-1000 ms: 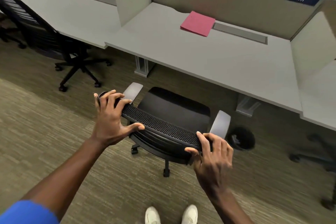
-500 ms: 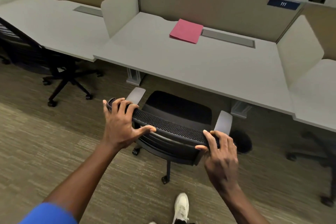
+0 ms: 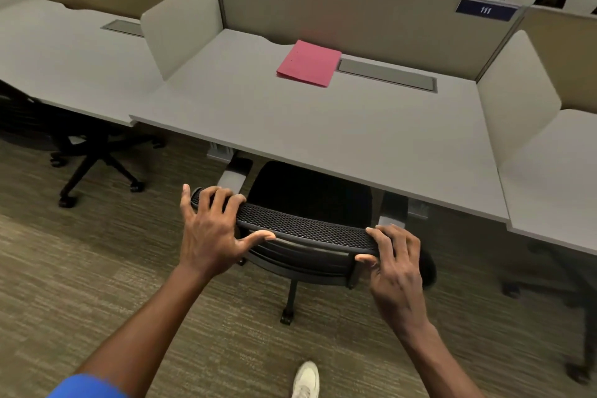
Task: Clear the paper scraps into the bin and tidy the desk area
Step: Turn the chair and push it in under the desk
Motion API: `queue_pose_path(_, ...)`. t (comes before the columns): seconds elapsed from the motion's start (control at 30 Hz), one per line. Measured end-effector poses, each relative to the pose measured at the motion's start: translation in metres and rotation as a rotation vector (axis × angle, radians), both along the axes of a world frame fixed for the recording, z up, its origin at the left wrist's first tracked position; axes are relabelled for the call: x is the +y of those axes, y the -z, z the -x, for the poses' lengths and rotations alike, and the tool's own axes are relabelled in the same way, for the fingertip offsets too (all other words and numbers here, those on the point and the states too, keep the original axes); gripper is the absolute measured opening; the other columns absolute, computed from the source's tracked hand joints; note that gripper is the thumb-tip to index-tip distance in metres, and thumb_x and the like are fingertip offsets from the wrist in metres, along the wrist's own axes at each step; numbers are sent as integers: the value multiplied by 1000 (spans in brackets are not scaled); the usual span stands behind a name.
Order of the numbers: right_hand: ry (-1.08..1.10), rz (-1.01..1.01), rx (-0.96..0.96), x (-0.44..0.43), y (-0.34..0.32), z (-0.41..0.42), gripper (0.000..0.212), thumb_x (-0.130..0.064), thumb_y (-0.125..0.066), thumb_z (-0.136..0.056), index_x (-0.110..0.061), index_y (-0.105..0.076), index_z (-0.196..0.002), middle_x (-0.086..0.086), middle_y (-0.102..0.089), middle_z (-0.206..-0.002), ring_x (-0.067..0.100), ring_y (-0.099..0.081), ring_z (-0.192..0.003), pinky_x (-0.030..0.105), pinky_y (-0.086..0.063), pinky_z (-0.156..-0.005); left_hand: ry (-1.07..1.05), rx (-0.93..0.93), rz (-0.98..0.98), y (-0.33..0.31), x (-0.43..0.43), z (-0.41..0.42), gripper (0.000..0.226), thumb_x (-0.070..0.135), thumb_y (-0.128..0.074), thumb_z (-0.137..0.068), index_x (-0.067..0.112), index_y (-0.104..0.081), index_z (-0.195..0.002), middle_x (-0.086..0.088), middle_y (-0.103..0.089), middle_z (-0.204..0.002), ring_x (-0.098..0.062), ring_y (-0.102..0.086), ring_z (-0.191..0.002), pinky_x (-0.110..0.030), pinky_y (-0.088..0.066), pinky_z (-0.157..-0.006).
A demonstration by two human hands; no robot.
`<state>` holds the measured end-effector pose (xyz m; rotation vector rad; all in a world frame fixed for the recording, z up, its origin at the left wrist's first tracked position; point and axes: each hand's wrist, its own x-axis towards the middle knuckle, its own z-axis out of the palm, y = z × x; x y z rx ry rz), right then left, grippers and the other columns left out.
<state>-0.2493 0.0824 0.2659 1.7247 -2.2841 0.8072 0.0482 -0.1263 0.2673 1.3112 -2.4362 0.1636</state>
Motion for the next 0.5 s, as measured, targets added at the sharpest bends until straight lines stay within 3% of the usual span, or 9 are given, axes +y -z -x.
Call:
queue_pose_path(0.13, -18, 13, -20, -18, 4, 27, 47, -39, -50, -103, -12, -59, -140, 9, -57, -139, 32, -47, -134, 41, -45, -113, 5, -6, 19, 1, -16, 24, 87, 99, -40, -79, 27, -62, -121, 3, -56, -127, -25, -52, -129, -67, -18, -125)
queue_pose_path(0.33, -35, 30, -1, -38, 9, 63, 44, -26, -70, -99, -10, -59, -138, 10, -57, -137, 33, -48, -132, 49, -47, -111, 1, -21, 63, -1, -31, 54, 85, 96, -39, -83, 24, -60, -123, 1, -55, -127, -27, -53, -126, -65, -22, -122)
queue_pose_path(0.5, -37, 29, -5, -52, 12, 85, 43, -37, -54, -104, -14, -56, -140, 7, -55, -139, 31, -46, -133, 39, -45, -111, 17, -12, 47, -1, -44, 72, 84, 94, -37, -85, 24, -60, -124, -1, -56, -128, -27, -52, -127, -63, -21, -123)
